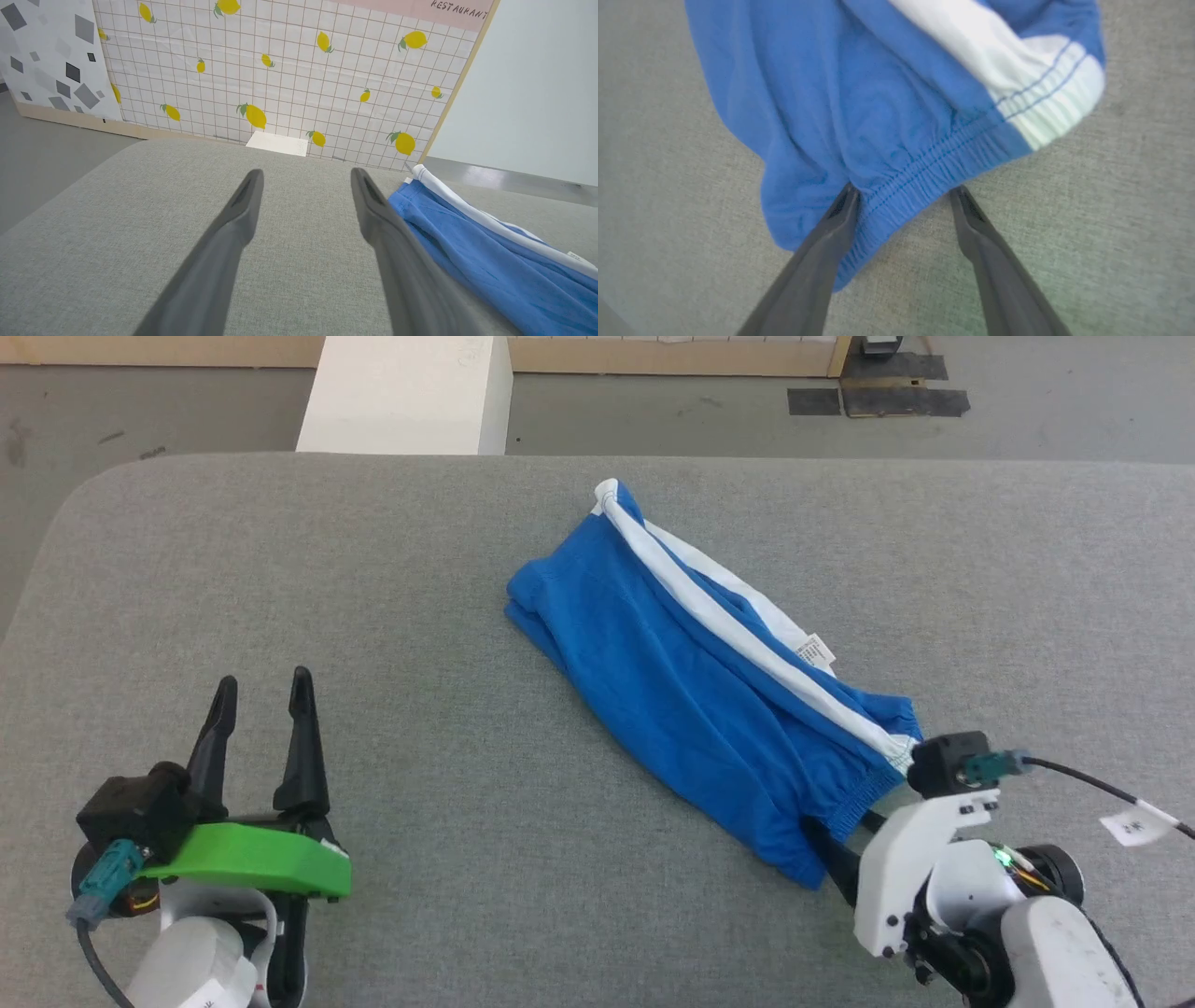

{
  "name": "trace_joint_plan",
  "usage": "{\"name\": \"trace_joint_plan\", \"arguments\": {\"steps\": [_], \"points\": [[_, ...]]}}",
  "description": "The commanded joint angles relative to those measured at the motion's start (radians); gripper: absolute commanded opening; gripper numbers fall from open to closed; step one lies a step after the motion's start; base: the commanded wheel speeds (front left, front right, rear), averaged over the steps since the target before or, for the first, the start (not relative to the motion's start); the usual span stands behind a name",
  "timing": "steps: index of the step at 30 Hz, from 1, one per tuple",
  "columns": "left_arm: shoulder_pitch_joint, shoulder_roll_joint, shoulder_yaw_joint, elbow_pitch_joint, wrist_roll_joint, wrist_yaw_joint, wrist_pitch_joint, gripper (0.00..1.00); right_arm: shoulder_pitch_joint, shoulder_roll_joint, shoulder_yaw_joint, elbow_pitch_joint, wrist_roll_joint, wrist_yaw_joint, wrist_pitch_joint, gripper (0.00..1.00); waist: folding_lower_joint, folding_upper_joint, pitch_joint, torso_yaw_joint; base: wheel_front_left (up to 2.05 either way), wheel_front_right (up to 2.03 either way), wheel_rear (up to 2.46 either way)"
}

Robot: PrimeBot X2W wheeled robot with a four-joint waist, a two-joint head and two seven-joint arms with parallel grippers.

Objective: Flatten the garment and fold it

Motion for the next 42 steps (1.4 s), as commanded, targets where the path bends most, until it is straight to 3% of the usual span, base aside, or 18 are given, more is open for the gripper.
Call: {"name": "trace_joint_plan", "arguments": {"steps": [1,5,6,7,8,18,27,32,36,42], "points": [[0.016,-0.005,-0.003,0.001,0.004,-0.01,-0.004,1.0,-0.026,-0.001,0.007,0.026,-0.024,-0.001,-0.004,1.0,0.0001,0.0,0.001,0.002,0.0,0.0,0.0],[0.011,-0.013,-0.01,0.008,0.008,-0.019,-0.004,1.0,-0.054,-0.001,0.024,0.086,-0.048,-0.001,0.007,1.0,0.0001,0.0,0.003,0.009,0.0,0.0,0.0],[0.01,-0.013,-0.011,0.009,0.008,-0.021,-0.004,1.0,-0.058,-0.001,0.028,0.095,-0.051,-0.001,0.01,0.42,0.0001,0.0,0.004,0.01,0.0,0.0,0.0],[0.009,-0.014,-0.011,0.013,0.008,-0.024,-0.004,1.0,-0.064,-0.001,0.033,0.1,-0.053,-0.001,0.007,0.06,0.0001,0.0,0.005,0.011,0.0,0.0,0.0],[0.007,-0.014,-0.011,0.015,0.008,-0.026,-0.004,1.0,-0.067,-0.001,0.037,0.105,-0.052,-0.001,0.006,0.0,0.0001,0.0,0.006,0.011,0.0,0.0,0.0],[-0.071,0.005,-0.039,0.046,-0.01,-0.066,0.064,1.0,-0.092,-0.001,0.036,0.057,-0.023,-0.001,-0.027,0.0,0.0001,0.0,0.032,-0.018,0.0,0.0,0.0],[-0.378,-0.023,-0.13,0.238,-0.082,-0.119,0.39,1.0,-0.1,-0.001,0.079,-0.056,-0.008,-0.001,-0.01,0.0,0.0001,0.0,0.103,-0.075,0.0,0.0,0.0],[-0.561,-0.057,-0.165,0.396,-0.114,-0.11,0.589,1.0,-0.105,-0.001,0.108,-0.104,-0.006,-0.001,-0.002,0.0,0.0001,0.0,0.154,-0.106,0.0,0.0,0.0],[-0.661,-0.053,-0.208,0.516,-0.102,-0.088,0.752,1.0,-0.11,-0.001,0.123,-0.118,-0.004,-0.001,0.0,0.0,0.0001,0.0,0.183,-0.13,0.0,0.0,0.0],[-0.714,-0.052,-0.239,0.588,-0.098,-0.084,0.851,1.0,-0.11,-0.001,0.127,-0.121,0.001,-0.001,-0.007,0.0,0.0001,0.0,0.203,-0.148,0.0,0.0,0.0]]}}
